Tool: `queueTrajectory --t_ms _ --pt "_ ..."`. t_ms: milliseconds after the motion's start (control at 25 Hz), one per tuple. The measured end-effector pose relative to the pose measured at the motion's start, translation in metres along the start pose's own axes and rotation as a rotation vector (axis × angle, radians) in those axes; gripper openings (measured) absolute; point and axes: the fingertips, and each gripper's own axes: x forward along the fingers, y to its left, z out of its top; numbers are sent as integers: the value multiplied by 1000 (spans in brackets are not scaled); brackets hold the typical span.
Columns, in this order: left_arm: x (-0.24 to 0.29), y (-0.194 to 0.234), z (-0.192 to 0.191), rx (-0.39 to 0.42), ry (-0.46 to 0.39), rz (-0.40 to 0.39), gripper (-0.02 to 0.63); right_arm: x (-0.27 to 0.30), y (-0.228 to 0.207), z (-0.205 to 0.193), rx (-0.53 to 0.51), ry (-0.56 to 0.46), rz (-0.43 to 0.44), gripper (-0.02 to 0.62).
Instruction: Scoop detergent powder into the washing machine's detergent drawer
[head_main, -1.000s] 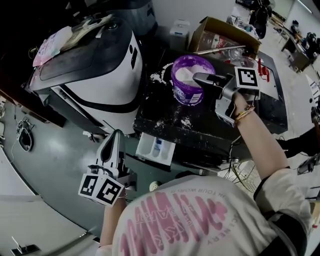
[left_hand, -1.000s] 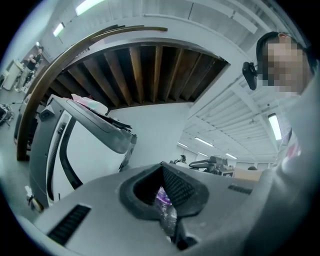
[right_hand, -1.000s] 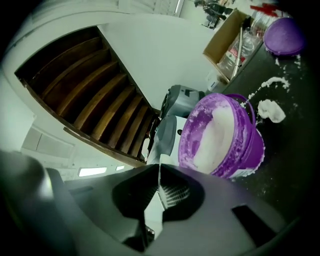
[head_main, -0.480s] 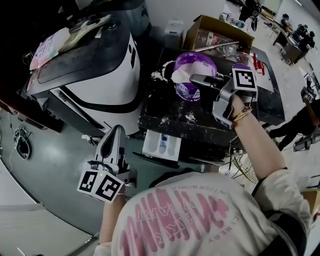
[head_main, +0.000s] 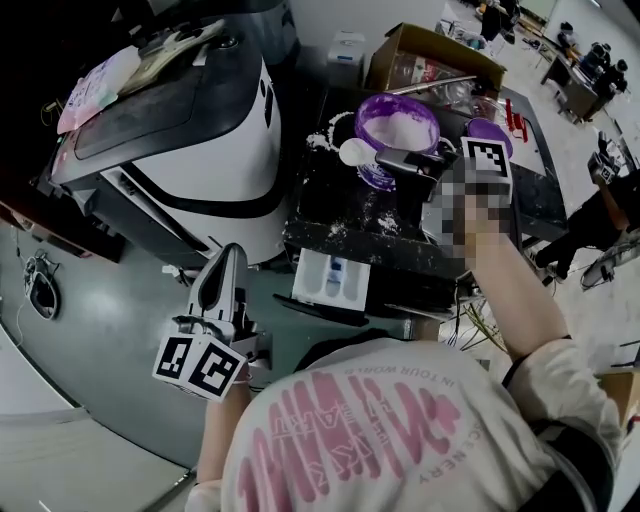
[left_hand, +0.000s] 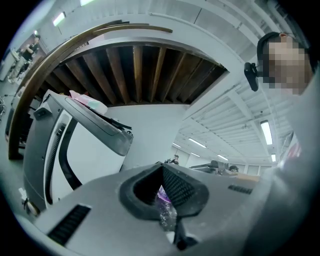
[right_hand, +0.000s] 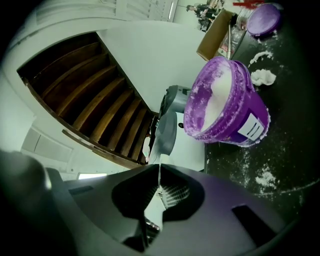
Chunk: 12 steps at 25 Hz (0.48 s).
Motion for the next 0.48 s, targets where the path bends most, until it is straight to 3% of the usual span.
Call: queueTrajectory --t_ms 480 --pt "-15 13 5 -2 2 -28 3 10 -3 -27 25 -13 -4 6"
